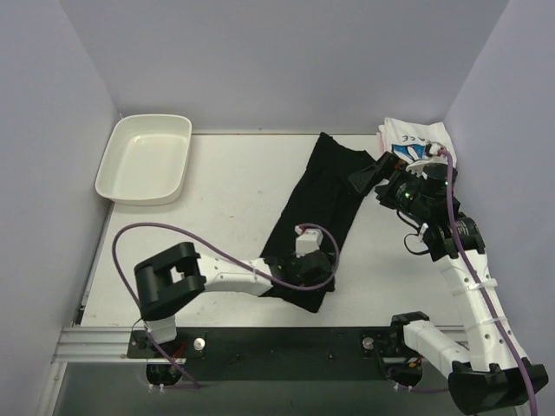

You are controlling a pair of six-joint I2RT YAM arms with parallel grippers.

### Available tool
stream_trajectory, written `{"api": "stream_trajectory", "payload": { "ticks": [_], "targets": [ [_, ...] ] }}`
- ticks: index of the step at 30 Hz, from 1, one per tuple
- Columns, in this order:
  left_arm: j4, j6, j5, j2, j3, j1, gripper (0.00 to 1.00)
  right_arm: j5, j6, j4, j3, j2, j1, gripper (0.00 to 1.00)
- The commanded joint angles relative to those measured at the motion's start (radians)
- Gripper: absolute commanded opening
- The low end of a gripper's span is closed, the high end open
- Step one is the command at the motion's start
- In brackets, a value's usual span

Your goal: Fold and stack the t-shirts

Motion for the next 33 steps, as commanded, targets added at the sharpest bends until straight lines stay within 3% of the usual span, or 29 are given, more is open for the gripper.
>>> {"api": "stream_trajectory", "payload": {
  "ticks": [1, 5, 8, 13, 18, 24, 33],
  "targets": [
    [-0.035, -0.026, 0.112, 0.189, 0.192, -0.115, 0.97, 0.060, -0.046, -0.081, 0.004, -0.053, 0.000, 1.00],
    [-0.029, 0.038, 0.147, 0.224, 0.323, -0.160, 0.97, 0.113, -0.053, -0.104, -0.003, -0.062, 0.002, 1.00],
    [-0.110, 0.070, 0.126, 0.152, 0.366, -0.160, 0.98, 0.128, -0.052, -0.118, -0.003, -0.004, -0.004, 1.00],
    [-0.216, 0.141, 0.060, -0.076, 0.370, -0.159, 0.98, 0.102, -0.029, -0.021, -0.048, 0.146, -0.006, 1.00],
    [-0.367, 0.193, -0.066, -0.333, 0.354, -0.154, 0.97, -0.022, 0.017, 0.127, -0.025, 0.376, -0.006, 1.00],
    [-0.475, 0.239, -0.074, -0.573, 0.269, 0.007, 0.97, -0.085, 0.045, 0.266, 0.069, 0.636, 0.017, 1.00],
    [-0.570, 0.282, -0.031, -0.745, 0.174, 0.202, 0.98, -0.140, 0.085, 0.346, 0.225, 0.886, 0.031, 1.00]
  ]
}}
